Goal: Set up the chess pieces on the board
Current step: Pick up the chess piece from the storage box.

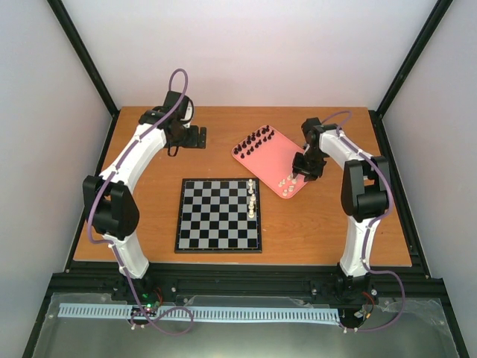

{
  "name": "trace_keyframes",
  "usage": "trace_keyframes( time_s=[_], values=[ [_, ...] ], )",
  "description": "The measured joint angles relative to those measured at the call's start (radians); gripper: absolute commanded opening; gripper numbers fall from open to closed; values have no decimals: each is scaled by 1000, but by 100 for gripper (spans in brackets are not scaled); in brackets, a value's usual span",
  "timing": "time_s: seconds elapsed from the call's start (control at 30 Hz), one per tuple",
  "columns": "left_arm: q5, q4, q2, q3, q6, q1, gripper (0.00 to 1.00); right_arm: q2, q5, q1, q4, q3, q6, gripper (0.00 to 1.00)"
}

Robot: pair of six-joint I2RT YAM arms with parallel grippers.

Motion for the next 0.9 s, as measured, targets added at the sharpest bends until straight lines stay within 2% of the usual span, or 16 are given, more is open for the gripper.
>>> trace_keyframes(
  time_s=[0.43,0.6,0.8,0.9],
  values=[
    [-3,-3,10,4,0,0,100,35,-25,-10,10,1,-7,47],
    [-7,-3,10,4,0,0,100,37,-29,-10,13,3,-7,41],
    [-18,-3,10,4,1,0,100,58,-43,-10,27,12,-6,39],
    [-21,-3,10,4,1,0,100,69,-47,-10,31,13,-6,34]
  ],
)
